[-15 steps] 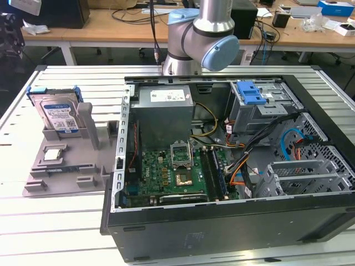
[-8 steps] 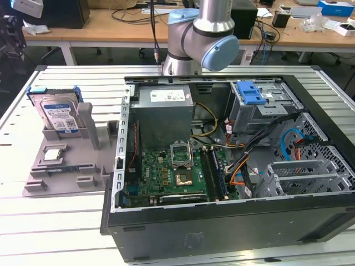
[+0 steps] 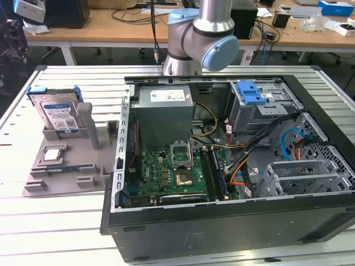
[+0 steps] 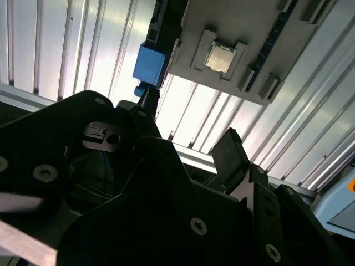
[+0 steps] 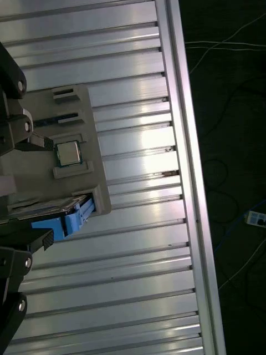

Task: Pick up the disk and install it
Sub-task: 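Pick up the disk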

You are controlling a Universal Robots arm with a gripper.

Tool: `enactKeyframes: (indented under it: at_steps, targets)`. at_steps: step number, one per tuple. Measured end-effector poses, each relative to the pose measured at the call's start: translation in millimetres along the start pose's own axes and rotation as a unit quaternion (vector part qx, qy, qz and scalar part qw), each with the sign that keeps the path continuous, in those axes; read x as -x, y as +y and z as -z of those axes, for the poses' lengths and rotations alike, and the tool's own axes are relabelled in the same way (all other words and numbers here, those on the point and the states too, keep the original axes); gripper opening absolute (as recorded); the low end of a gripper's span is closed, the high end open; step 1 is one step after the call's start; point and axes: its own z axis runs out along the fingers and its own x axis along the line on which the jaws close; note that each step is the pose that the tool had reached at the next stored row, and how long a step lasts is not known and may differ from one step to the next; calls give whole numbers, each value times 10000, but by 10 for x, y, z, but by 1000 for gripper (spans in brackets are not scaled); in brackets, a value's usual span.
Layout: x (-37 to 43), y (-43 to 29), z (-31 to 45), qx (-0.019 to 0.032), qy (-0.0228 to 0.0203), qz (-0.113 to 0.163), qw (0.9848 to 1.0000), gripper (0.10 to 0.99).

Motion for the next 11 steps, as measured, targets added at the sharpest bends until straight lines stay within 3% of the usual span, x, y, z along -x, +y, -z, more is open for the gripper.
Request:
enactKeyframes:
  at_steps: [3, 6, 11]
  targets:
    - [20, -11, -50, 2, 1, -1, 10000, 659]
    - [106, -59, -92, 2, 3, 34, 10000, 659]
    - [156, -76, -174, 9, 14, 291, 9996, 659]
